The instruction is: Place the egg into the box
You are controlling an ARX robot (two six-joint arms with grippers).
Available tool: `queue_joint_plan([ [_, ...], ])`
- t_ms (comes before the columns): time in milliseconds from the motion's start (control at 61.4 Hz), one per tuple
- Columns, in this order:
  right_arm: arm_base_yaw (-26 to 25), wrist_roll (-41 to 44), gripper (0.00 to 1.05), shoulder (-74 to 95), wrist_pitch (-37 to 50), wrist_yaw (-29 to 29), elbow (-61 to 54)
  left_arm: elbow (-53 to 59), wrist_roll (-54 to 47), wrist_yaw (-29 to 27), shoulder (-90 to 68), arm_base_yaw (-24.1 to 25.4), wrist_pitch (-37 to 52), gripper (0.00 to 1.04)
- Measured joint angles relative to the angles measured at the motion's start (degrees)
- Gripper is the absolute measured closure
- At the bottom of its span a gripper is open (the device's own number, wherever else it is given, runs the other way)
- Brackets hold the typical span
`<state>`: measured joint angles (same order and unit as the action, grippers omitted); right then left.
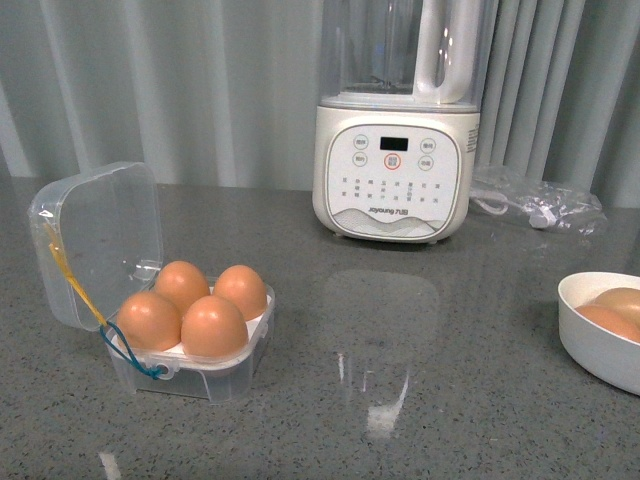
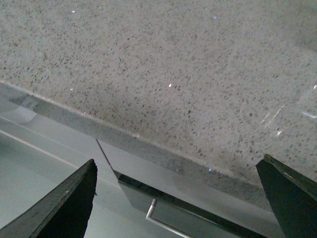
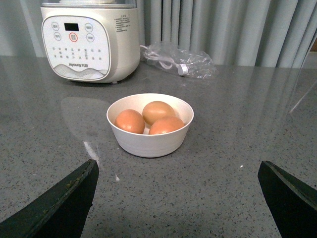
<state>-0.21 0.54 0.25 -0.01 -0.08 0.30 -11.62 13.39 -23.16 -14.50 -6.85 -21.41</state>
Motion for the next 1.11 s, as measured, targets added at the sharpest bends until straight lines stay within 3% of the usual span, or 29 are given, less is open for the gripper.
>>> queue_joint_plan([
  [179,0.0,0.0,0.07,0.0,0.0,0.0,0.0,-2.7,-1.8,10.6,-5.6,10.0,7.7,0.07],
  [358,0.0,0.0,0.07,0.0,0.0,0.0,0.0,-10.0,-6.2,22.0,-20.2,21.3,21.4,0.07],
  [456,0.0,0.0,0.07,0.0,0.0,0.0,0.0,-15.4,-7.5,26.1,-28.3,23.4,26.1,0.07],
  [814,0.0,0.0,0.07,0.0,0.0,0.0,0.0,-30.1,-14.3,31.8,-49.9,16.9,34.4,0.07],
  [1108,0.0,0.0,0.07,0.0,0.0,0.0,0.0,-32.2,-17.7,29.4,-59.0,12.6,38.6,0.07],
])
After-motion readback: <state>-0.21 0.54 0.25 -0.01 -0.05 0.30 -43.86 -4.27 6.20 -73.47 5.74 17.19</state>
